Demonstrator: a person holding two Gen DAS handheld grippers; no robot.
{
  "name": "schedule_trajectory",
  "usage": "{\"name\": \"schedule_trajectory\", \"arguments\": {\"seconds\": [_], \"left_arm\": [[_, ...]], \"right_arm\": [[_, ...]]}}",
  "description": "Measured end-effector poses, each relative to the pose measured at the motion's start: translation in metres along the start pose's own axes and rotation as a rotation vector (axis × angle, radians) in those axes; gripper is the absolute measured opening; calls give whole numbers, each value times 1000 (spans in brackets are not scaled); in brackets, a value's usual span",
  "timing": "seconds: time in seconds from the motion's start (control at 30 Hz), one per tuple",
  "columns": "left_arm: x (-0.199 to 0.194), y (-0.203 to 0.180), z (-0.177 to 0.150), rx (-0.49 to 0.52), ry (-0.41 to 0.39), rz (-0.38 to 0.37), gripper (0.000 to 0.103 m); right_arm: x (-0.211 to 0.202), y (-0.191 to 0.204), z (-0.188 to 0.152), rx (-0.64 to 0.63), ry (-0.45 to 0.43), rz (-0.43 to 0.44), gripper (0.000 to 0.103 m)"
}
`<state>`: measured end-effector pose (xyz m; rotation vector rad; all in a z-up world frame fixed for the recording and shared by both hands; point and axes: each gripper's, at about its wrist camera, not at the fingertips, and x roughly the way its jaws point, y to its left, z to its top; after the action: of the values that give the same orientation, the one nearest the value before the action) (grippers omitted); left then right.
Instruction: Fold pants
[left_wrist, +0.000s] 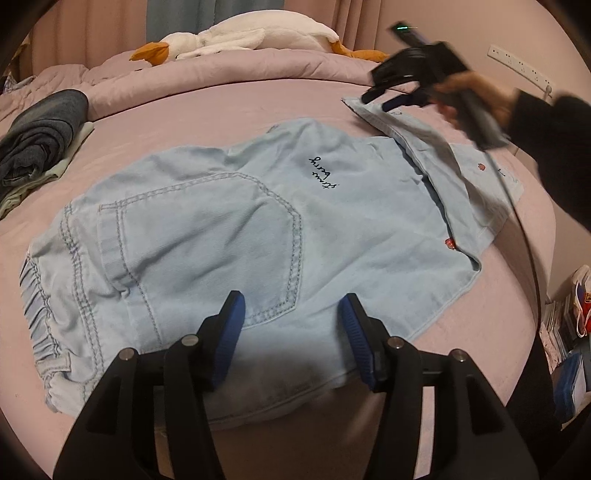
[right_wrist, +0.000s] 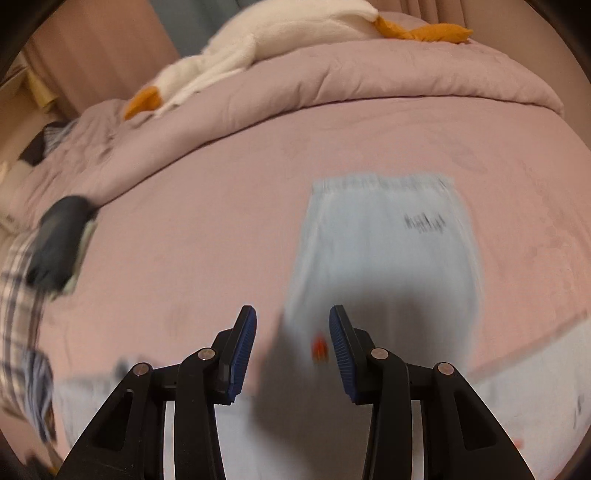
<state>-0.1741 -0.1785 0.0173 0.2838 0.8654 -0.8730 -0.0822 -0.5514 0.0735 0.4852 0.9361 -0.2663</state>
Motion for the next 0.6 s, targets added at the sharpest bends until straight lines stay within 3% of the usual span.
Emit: {"name": "schedule_trajectory", "arguments": {"seconds": [0.13,0.27,0.3,0.33,0.4,0.47,0.6], "left_arm": [[0,3,2,-17,8,-15,55],[2,3,5,-18,17,-17,57],[2,3,6,-20,20,-18,57],[3,3,6,-24,21,-18,57],[2,4,7,-34,22,-19,57],[3,4,7,-35,25,-15,57],[3,6,11,-63,44,-19,57]], "right_arm": [[45,14,22,-43,53,-167,41],[65,21,19,-121,71,-265,39],[65,25,17,-148,66,-285,33],[64,27,15,-169,60,-293,11],[58,24,14,-168,51,-280,4],[44,13,14,-103,15,-226,3],[-32,-28,-6,52,-147,-53,3]]}}
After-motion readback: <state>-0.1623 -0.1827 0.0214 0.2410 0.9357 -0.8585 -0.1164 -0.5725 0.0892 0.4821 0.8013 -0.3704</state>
